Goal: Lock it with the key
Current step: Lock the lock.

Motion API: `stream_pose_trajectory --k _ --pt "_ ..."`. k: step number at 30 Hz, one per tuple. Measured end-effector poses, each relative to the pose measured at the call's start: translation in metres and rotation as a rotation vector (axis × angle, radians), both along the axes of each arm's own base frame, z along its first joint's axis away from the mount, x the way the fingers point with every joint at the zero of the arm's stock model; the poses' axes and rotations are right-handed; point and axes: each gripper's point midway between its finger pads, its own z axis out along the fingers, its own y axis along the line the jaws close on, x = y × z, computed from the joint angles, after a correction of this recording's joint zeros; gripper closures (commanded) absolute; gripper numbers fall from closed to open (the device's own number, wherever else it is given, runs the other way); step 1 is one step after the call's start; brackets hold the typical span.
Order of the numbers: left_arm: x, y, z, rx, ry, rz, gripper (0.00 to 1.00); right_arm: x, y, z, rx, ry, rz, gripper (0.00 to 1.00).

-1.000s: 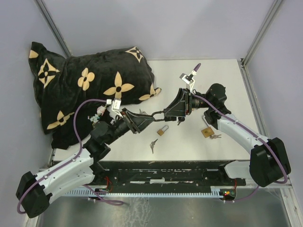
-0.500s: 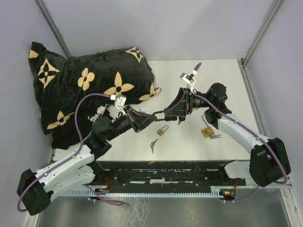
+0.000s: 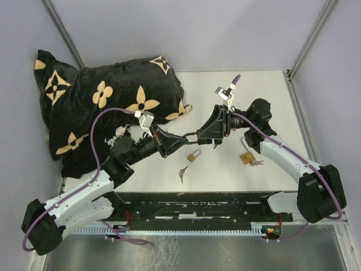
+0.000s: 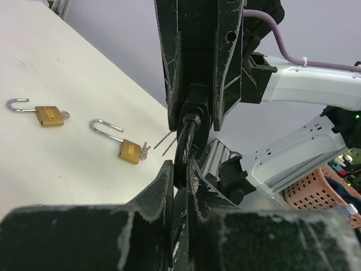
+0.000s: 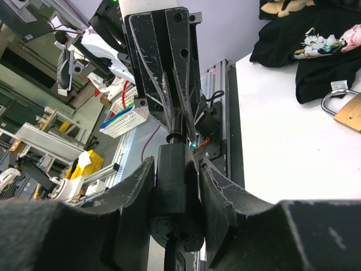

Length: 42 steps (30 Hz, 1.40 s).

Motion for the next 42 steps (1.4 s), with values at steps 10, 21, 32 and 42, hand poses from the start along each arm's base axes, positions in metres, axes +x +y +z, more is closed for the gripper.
stream_pose_trajectory --k 10,21,32,42 --pt "0.005 -0.007 -0.003 0.022 -0.039 -0.019 0.97 0.000 0.001 -0.001 -0.001 0.001 0.004 0.98" --pt "0.007 -0.023 -0.011 -0.006 -0.042 -0.006 0.97 0.003 -0.005 -0.005 -0.014 -0.017 0.006 0.98" --pt "0.021 -0.029 -0.013 -0.058 -0.045 0.075 0.97 0.012 -0.009 -0.010 -0.040 -0.039 -0.016 0.98" --pt "0.034 -0.035 0.000 -0.176 -0.046 0.142 0.97 0.018 -0.011 -0.010 -0.049 -0.033 -0.041 0.98"
